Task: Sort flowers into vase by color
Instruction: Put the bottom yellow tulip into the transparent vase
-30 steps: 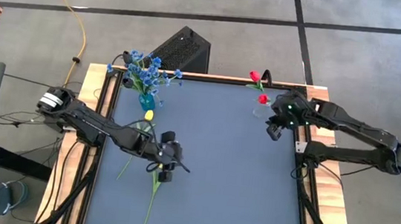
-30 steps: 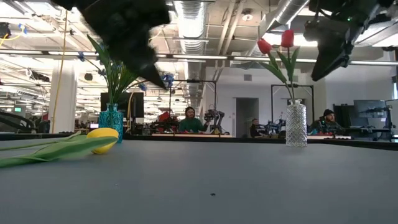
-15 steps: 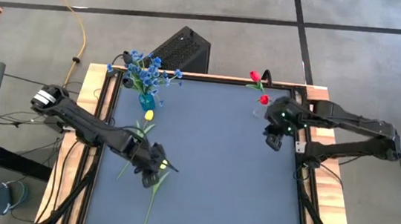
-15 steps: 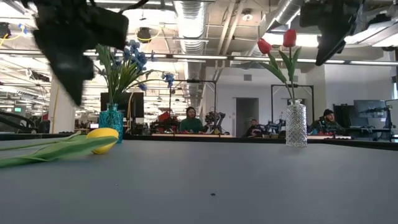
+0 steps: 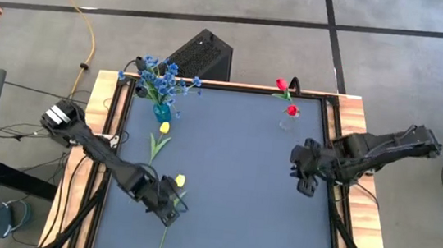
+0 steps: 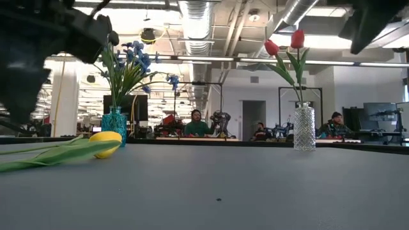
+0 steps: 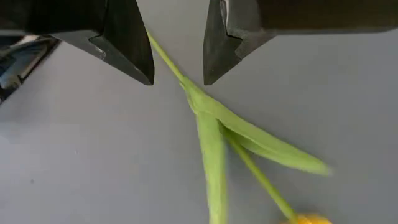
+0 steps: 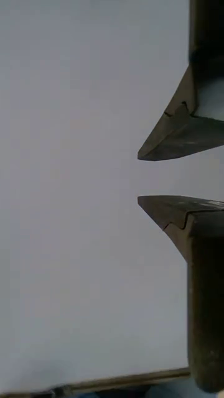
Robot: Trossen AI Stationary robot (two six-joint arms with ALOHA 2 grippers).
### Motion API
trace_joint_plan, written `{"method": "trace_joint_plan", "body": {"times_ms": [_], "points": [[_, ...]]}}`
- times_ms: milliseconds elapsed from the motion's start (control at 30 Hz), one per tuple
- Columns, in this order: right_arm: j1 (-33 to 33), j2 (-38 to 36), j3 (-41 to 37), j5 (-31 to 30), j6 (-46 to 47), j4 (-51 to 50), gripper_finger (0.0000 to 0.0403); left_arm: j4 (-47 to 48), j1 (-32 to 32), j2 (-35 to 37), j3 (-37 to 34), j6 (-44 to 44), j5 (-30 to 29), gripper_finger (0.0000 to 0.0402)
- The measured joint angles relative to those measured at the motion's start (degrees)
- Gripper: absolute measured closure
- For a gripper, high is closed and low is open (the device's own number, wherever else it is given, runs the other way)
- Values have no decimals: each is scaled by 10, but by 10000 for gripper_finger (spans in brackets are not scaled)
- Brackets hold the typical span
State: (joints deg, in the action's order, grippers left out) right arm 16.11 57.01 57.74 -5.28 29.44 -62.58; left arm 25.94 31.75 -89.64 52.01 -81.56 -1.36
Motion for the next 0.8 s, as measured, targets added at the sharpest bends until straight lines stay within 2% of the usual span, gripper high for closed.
{"method": "trace_joint_plan", "body": {"times_ms": [167, 400, 533, 667, 800], "points": [[61, 0, -10, -8, 32, 1, 275, -55, 29, -50, 0, -65, -13, 282], [138, 0, -10, -26, 91, 2, 275, -38, 45, -114, 45, -86, -50, 310], [181, 0, -10, -41, 131, 3, 275, -1, 49, -159, 88, -82, -55, 324], [223, 0, -10, -56, 165, 4, 275, 81, 51, -206, 153, -76, -55, 328], [254, 5, -10, -70, 196, 5, 275, 147, 51, -240, 215, -61, -82, 328]]}}
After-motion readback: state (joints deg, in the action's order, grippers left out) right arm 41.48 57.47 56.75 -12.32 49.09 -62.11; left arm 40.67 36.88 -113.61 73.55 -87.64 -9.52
